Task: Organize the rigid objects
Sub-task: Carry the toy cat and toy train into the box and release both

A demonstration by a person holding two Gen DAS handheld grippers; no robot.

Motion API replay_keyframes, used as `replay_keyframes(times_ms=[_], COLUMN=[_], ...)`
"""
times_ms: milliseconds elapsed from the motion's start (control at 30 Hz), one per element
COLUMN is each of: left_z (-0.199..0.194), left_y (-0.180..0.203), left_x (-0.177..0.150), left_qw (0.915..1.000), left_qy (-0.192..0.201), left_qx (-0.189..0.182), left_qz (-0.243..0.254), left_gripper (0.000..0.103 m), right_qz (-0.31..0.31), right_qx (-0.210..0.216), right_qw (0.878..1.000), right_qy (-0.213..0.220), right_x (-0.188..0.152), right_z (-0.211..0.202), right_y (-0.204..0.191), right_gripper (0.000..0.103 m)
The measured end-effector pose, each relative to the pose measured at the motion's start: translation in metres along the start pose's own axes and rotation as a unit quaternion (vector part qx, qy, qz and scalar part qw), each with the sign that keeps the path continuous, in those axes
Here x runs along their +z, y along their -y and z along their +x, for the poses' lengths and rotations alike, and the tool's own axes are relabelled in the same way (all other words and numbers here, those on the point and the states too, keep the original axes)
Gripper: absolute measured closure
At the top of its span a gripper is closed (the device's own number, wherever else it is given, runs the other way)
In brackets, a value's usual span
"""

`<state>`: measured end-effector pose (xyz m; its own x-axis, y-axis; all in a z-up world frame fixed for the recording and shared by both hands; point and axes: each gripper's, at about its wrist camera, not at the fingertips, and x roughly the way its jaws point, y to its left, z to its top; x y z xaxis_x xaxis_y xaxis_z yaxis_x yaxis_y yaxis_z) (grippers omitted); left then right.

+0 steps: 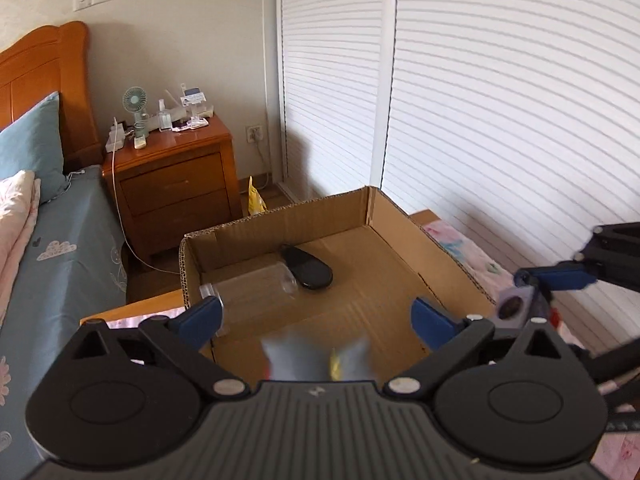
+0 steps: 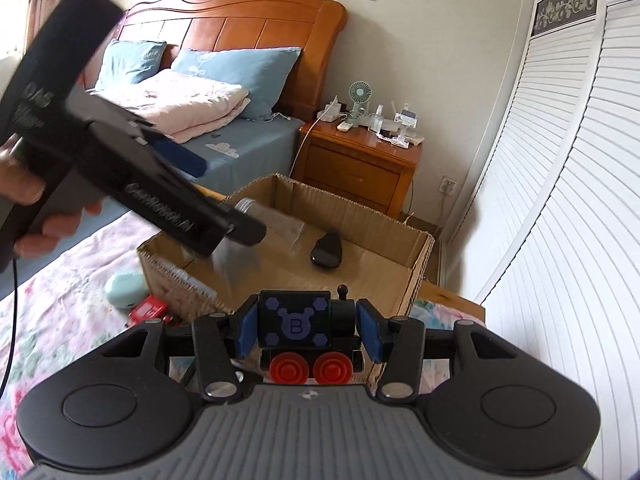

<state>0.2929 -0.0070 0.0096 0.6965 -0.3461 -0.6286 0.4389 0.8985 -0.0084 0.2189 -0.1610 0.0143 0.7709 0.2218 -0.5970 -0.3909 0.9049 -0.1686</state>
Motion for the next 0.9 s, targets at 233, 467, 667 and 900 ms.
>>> replay_keyframes(times_ms=[233, 467, 667, 900], left_z=[-0.021, -0.041, -0.056, -0.063], left_y=[-0.003, 0.000, 0.006, 0.007], left_x=[-0.022, -0.056, -0.069, -0.072], left_qw=[0.9999, 0.9995, 0.9997, 0.9999], left_qy=[-0.010, -0.031, -0.020, -0.007], left_qx=[0.011, 0.008, 0.010, -0.002], left_qz=[-0.005, -0.008, -0.013, -0.011], left_gripper=[0.002, 0.002, 0.002, 0.002], right_qz=[0.018, 0.024, 0.028, 0.051], right_qx=[0.003, 0.002, 0.001, -0.039], right_qw=[1.000, 0.999, 0.999, 0.997], right_qy=[-0.014, -0.026, -0.034, -0.036], right_x=[0.006, 0.018, 0.037, 0.051], right_z=[0.020, 0.037, 0.058, 0.082], right_y=[0.006, 0.006, 0.009, 0.020], right_gripper=[0.047, 0.047, 0.047, 0.032])
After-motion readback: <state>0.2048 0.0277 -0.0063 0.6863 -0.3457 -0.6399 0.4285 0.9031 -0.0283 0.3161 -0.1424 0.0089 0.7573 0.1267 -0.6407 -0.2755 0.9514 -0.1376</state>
